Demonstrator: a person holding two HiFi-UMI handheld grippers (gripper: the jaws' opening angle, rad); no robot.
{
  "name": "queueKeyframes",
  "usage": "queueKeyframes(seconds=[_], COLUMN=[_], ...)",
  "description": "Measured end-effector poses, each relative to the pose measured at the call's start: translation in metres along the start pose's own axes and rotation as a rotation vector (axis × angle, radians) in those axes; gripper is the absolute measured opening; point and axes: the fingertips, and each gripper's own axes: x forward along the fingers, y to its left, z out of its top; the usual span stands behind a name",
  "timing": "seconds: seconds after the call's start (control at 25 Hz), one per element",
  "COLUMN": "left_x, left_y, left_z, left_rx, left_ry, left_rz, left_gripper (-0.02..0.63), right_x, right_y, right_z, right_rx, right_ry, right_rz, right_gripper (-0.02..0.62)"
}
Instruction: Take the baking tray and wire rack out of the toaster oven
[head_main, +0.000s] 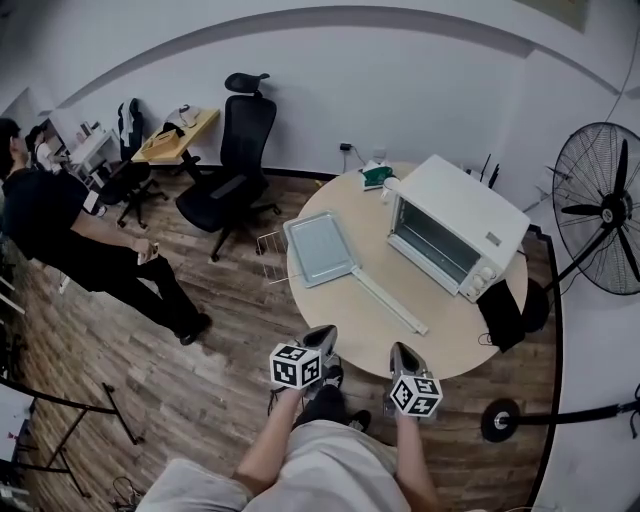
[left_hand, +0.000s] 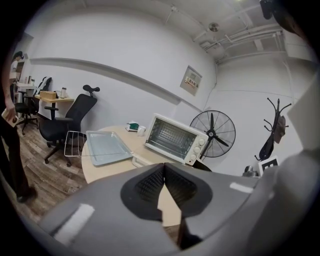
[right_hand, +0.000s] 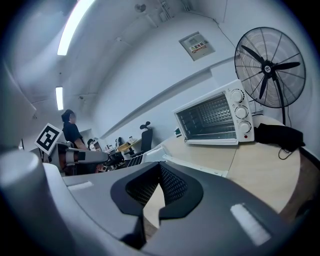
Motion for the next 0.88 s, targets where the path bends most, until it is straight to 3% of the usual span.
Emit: queueKeyframes(seconds=[0.88], left_x=[0.0002], left_y=[-0.0027], left_z=[-0.0072], left_rx=[-0.002], left_ry=[0.027], left_rz=[-0.004], left_gripper=[0.055], right_x=[-0.0029], right_y=[0.0033], right_z=[-0.0066], right_rx=[-0.018], right_ry=[0.019], right_rz=[0.006], right_gripper=[0.000])
